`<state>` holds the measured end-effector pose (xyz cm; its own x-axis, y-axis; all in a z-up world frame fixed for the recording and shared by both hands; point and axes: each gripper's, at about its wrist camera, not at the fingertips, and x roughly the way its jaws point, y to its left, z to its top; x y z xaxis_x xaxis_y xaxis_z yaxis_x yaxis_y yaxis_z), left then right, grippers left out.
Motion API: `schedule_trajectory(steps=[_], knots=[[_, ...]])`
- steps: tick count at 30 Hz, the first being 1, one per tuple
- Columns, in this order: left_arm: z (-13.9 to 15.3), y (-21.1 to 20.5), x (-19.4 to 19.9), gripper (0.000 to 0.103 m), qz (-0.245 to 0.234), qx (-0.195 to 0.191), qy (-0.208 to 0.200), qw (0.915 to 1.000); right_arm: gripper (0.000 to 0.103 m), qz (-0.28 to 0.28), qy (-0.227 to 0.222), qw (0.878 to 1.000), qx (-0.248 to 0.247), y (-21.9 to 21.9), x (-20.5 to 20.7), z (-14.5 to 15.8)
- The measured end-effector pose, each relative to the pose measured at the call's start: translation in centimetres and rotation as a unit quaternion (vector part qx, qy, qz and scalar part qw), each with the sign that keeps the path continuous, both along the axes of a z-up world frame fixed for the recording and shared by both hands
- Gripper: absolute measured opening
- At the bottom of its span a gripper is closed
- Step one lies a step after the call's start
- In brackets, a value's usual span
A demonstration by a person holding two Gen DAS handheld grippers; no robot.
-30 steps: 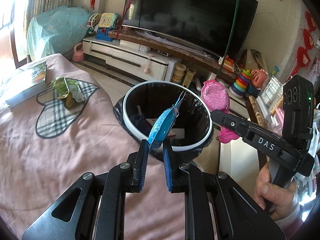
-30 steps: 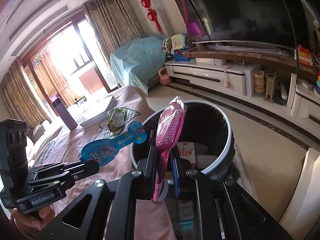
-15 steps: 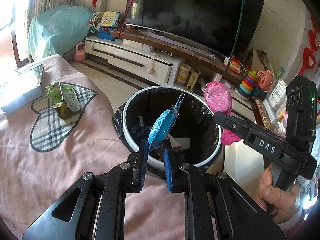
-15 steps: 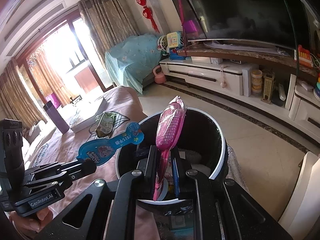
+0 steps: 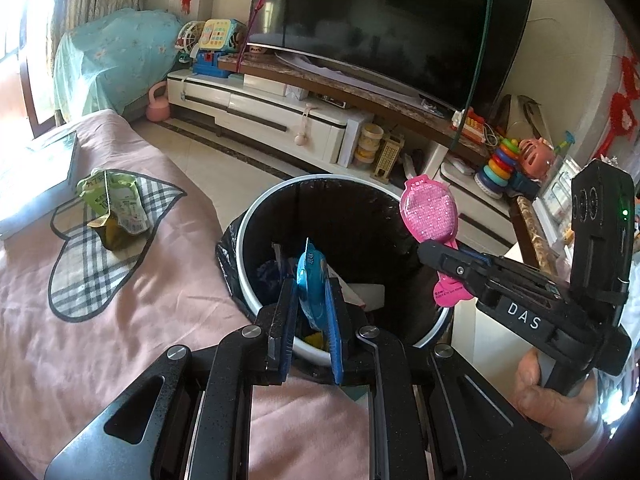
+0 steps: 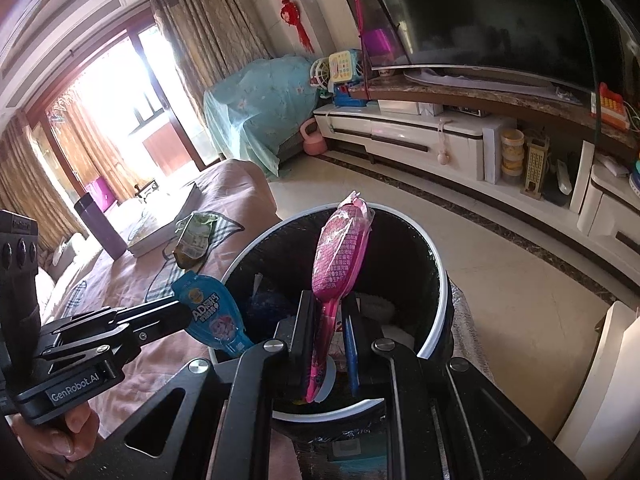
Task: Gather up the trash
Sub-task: 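Lower both held brushes into the bin opening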
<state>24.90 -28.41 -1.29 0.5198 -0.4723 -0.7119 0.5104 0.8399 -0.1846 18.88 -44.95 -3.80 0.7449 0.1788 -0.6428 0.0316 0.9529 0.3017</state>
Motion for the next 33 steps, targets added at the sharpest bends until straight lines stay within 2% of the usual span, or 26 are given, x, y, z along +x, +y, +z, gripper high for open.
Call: schedule_trajectory(steps=[33], knots=[[0.5,-1.9,1.7,0.013,-0.004,0.008,-0.009,0.9999,0.012,0.009,0.021,1.0,-0.014,-0.1,2.0,-0.8]])
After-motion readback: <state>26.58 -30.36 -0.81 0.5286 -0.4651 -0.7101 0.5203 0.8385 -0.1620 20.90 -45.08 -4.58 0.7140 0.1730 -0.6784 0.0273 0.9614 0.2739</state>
